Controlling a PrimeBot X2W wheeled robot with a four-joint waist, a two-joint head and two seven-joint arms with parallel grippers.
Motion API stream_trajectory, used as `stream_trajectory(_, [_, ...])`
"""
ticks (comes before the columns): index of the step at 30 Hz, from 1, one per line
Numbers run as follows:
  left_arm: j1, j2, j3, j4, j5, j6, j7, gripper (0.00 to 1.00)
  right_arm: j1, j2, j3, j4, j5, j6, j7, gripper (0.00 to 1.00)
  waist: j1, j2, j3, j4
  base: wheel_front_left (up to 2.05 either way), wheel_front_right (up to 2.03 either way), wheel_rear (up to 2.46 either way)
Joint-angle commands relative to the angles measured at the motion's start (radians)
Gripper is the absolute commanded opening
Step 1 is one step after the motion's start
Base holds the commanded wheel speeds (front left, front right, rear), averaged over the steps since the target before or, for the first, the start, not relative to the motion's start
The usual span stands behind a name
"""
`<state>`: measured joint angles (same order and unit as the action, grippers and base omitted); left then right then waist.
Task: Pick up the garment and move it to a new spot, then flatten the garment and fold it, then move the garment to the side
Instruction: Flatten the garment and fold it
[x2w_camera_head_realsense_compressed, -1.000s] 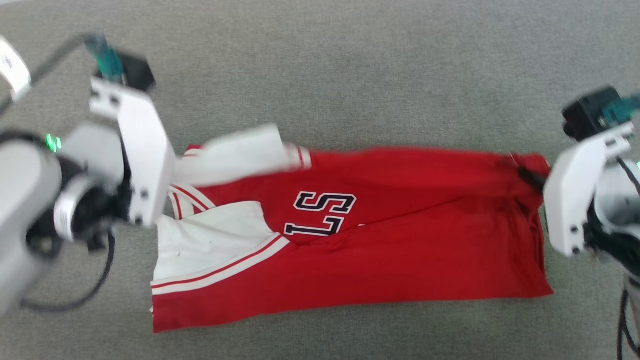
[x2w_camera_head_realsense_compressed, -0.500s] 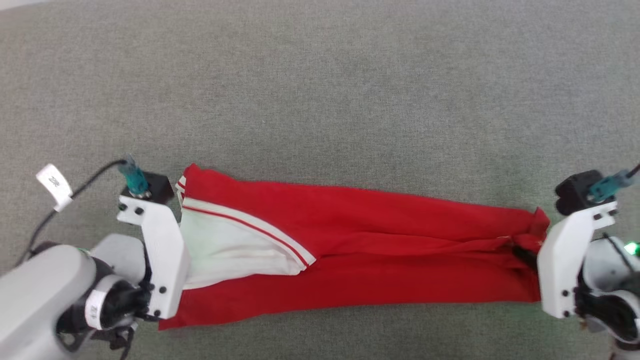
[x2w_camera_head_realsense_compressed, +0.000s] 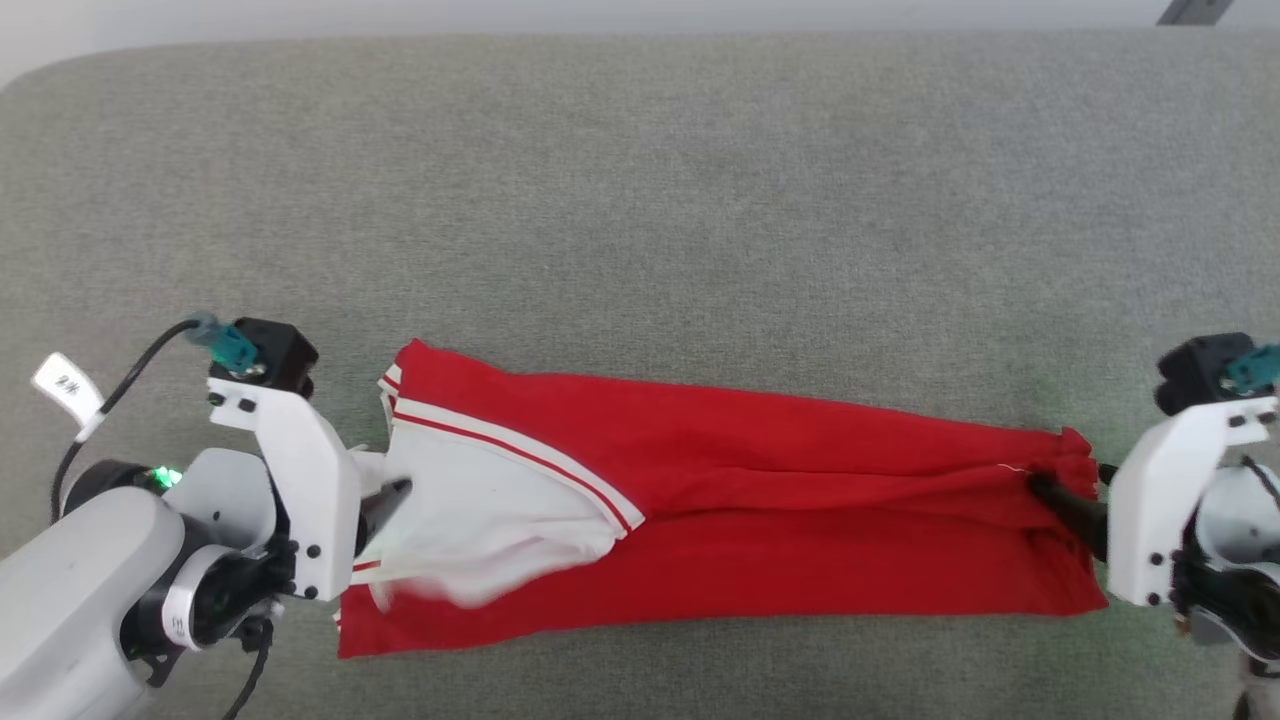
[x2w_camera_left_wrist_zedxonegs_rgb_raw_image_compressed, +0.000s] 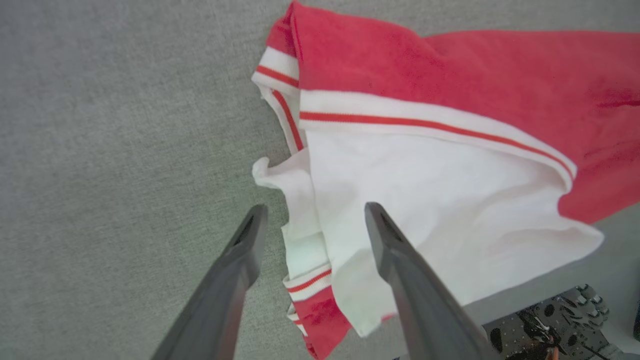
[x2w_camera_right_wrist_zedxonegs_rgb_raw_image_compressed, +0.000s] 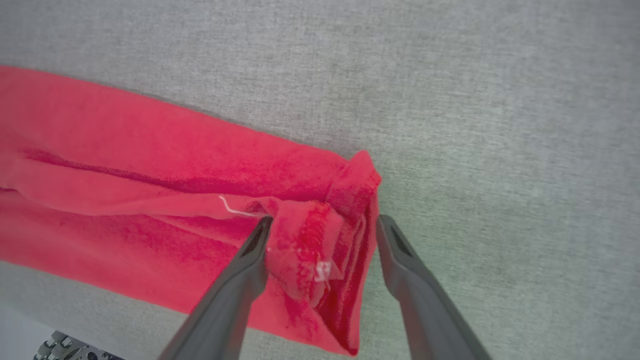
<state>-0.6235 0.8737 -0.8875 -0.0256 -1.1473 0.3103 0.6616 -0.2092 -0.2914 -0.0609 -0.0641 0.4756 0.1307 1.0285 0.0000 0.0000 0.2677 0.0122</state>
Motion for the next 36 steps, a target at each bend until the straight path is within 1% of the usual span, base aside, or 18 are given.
stream_trajectory(1, [0.022, 0.0, 0.015, -0.006, 0.02, -0.009, -0.049, 1.0, 0.014, -0.005, -0.016, -0.002, -0.002, 0.0, 0.002, 1.0, 0.0, 0.0, -0.007, 0.007, 0.0, 0.0, 0.0])
stream_trajectory(6, [0.07, -0.009, 0.065, -0.017, 0.056, -0.028, -0.247, 1.0, 0.029, 0.009, -0.083, 0.029, 0.011, 0.0, 0.019, 1.0, 0.0, 0.0, -0.017, 0.027, 0.0, 0.0, 0.0])
stream_trajectory(11, [0.127, -0.031, 0.114, -0.013, 0.095, -0.048, -0.466, 1.0, 0.037, 0.002, -0.091, 0.081, 0.036, 0.0, 0.04, 1.0, 0.0, 0.0, -0.015, 0.056, 0.0, 0.0, 0.0])
stream_trajectory(13, [0.151, -0.046, 0.135, -0.002, 0.097, -0.043, -0.543, 1.0, 0.032, 0.008, -0.092, 0.115, 0.044, 0.0, 0.039, 1.0, 0.0, 0.0, -0.012, 0.068, 0.0, 0.0, 0.0])
stream_trajectory(16, [0.184, -0.056, 0.161, 0.008, 0.106, -0.043, -0.639, 1.0, 0.019, 0.009, -0.06, 0.182, 0.061, 0.0, 0.047, 1.0, 0.0, 0.0, -0.008, 0.085, 0.0, 0.0, 0.0])
stream_trajectory(18, [0.208, -0.064, 0.182, 0.021, 0.108, -0.038, -0.703, 1.0, -0.001, 0.022, -0.036, 0.227, 0.086, 0.0, 0.035, 1.0, 0.0, 0.0, -0.006, 0.094, 0.0, 0.0, 0.0])
stream_trajectory(19, [0.208, -0.064, 0.182, 0.021, 0.108, -0.038, -0.703, 1.0, -0.001, 0.022, -0.036, 0.227, 0.086, 0.0, 0.035, 1.0, 0.0, 0.0, -0.006, 0.094, 0.0, 0.0, 0.0])
stream_trajectory(20, [0.22, -0.066, 0.185, 0.021, 0.12, -0.046, -0.736, 1.0, -0.01, 0.025, -0.018, 0.25, 0.094, 0.001, 0.037, 1.0, 0.0, 0.0, -0.006, 0.098, 0.0, 0.0, 0.0])
stream_trajectory(21, [0.231, -0.079, 0.199, 0.027, 0.11, -0.044, -0.768, 1.0, -0.015, 0.023, 0.002, 0.271, 0.102, 0.002, 0.041, 1.0, 0.0, 0.0, -0.006, 0.104, 0.0, 0.0, 0.0])
stream_trajectory(23, [0.255, -0.082, 0.217, 0.041, 0.112, -0.05, -0.83, 1.0, -0.025, 0.026, 0.027, 0.32, 0.125, 0.003, 0.048, 1.0, 0.0, 0.0, -0.009, 0.111, 0.0, 0.0, 0.0])
stream_trajectory(24, [0.265, -0.093, 0.229, 0.047, 0.104, -0.054, -0.853, 1.0, -0.029, 0.025, 0.042, 0.334, 0.135, 0.003, 0.054, 0.64, 0.0, 0.0, -0.011, 0.116, 0.0, 0.0, 0.0])
stream_trajectory(25, [0.277, -0.105, 0.237, 0.054, 0.098, -0.057, -0.873, 1.0, -0.035, 0.02, 0.062, 0.343, 0.149, 0.004, 0.053, 0.0, 0.0, 0.0, -0.013, 0.121, 0.0, 0.0, 0.0])
stream_trajectory(28, [0.314, -0.132, 0.267, 0.079, 0.088, -0.08, -0.908, 1.0, -0.053, 0.033, 0.053, 0.37, 0.211, 0.004, 0.054, 0.0, 0.0, 0.0, -0.019, 0.131, 0.0, 0.0, 0.0])
stream_trajectory(32, [0.355, -0.171, 0.329, 0.108, 0.119, -0.111, -0.927, 1.0, -0.088, 0.009, 0.013, 0.362, 0.263, 0.002, 0.04, 0.0, 0.0, 0.0, -0.029, 0.136, 0.0, 0.0, 0.0])
stream_trajectory(34, [0.381, -0.199, 0.382, 0.114, 0.157, -0.128, -0.927, 1.0, -0.097, -0.013, -0.001, 0.355, 0.271, 0.002, 0.036, 0.0, 0.0, 0.0, -0.034, 0.136, 0.0, 0.0, 0.0])
stream_trajectory(36, [0.421, -0.232, 0.437, 0.122, 0.19, -0.149, -0.928, 1.0, -0.104, -0.021, -0.021, 0.349, 0.285, 0.002, 0.03, 0.0, 0.0, 0.0, -0.041, 0.133, 0.0, 0.0, 0.0])
